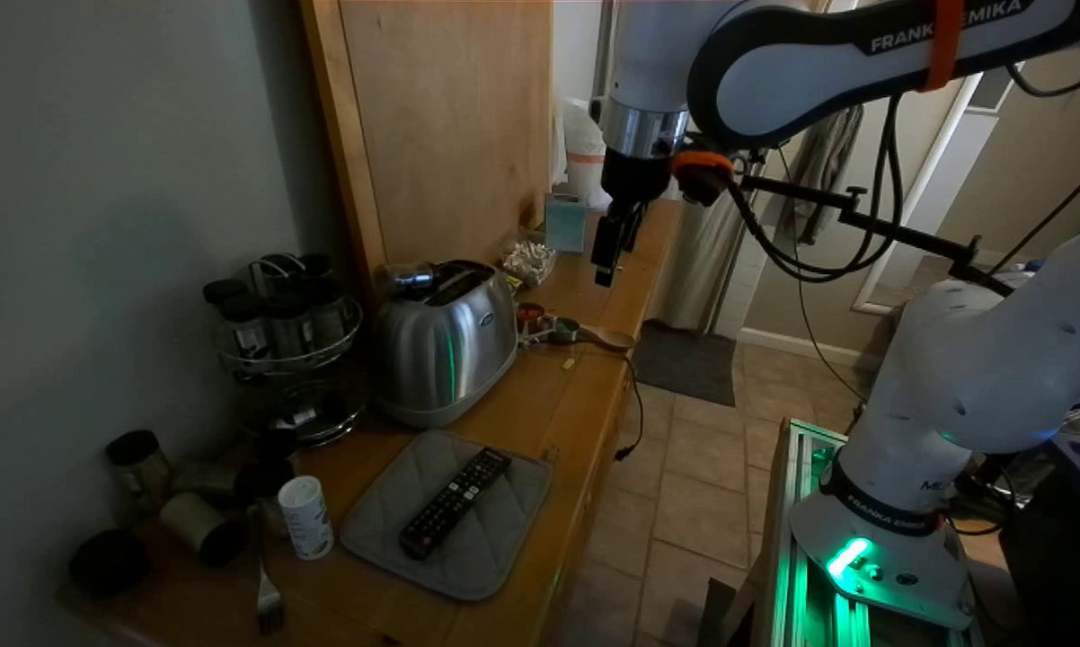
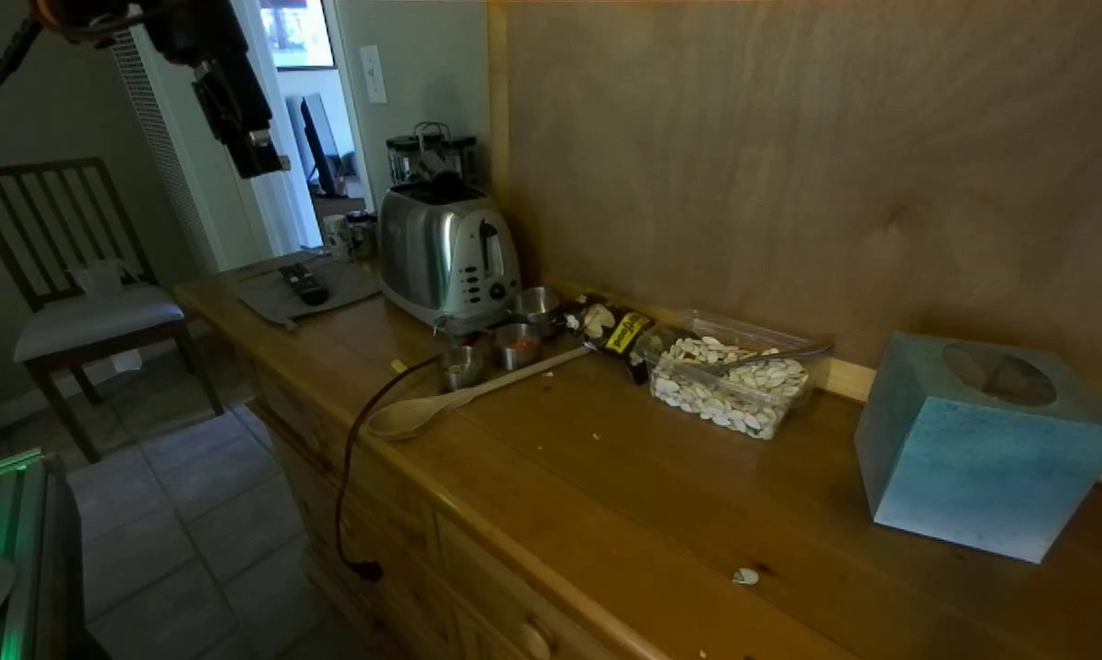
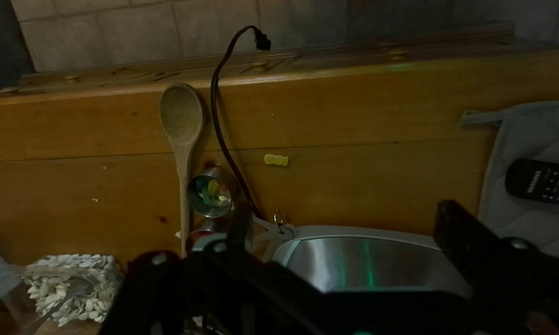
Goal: Put the silver object on the counter
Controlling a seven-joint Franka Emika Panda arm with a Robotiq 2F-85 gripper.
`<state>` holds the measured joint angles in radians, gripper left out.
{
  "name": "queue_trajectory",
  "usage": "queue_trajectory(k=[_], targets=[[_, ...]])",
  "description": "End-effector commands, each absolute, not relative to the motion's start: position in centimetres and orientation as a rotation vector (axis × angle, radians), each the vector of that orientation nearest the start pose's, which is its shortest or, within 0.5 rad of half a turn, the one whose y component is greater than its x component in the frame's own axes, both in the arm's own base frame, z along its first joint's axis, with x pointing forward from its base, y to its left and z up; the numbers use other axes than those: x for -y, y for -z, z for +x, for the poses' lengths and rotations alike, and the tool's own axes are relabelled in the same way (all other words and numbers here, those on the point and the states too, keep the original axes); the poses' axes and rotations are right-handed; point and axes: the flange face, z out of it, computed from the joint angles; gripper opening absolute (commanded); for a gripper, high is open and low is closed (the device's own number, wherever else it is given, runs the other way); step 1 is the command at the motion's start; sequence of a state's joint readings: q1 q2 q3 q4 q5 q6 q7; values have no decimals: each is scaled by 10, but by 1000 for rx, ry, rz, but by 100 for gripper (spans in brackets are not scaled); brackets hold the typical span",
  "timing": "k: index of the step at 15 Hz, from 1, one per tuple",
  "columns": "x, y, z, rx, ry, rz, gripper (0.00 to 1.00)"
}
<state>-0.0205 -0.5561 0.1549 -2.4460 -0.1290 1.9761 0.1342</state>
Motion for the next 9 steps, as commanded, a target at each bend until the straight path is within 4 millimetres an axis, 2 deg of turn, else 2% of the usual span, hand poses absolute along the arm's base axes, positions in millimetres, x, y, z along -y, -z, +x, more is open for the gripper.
queue_trajectory(k=[1, 2, 6, 7, 9], targets=[[-53, -504, 393, 97, 192, -3316, 100], [-67, -506, 402, 274, 281, -3301, 100], [-111, -509, 427, 574, 410, -3207, 100], [-118, -509, 434, 660, 435, -3184, 100], [-119, -509, 456, 824, 465, -3129, 100]])
